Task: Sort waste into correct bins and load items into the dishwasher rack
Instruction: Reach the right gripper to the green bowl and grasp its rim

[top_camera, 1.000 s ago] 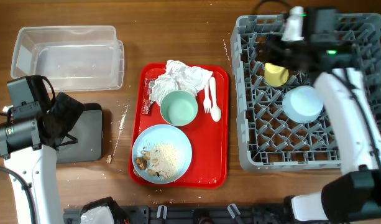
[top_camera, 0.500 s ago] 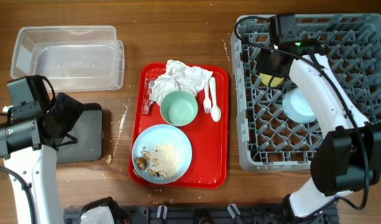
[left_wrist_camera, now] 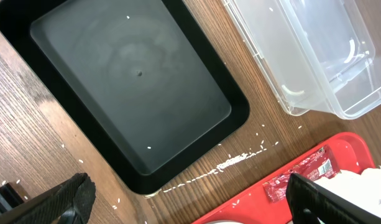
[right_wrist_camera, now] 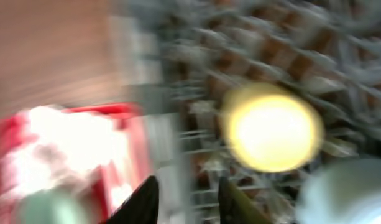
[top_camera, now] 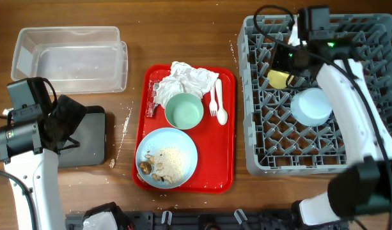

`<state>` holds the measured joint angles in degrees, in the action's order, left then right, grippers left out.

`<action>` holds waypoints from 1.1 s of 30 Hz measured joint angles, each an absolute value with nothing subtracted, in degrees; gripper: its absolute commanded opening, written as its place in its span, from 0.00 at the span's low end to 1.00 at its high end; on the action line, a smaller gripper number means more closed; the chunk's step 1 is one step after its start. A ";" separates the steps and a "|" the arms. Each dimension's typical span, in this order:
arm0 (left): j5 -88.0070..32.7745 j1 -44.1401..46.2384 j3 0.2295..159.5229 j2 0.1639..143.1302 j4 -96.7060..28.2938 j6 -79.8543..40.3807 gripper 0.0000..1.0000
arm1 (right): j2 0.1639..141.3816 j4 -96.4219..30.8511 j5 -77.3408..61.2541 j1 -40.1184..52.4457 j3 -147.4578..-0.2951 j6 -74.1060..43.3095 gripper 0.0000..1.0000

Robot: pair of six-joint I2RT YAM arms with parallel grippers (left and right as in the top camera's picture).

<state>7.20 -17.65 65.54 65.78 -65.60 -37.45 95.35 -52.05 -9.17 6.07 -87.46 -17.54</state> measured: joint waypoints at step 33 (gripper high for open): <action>7.20 -17.65 65.54 65.78 -65.60 -37.45 1.00 | 118.43 -38.50 6.48 51.13 -88.51 -32.77 0.36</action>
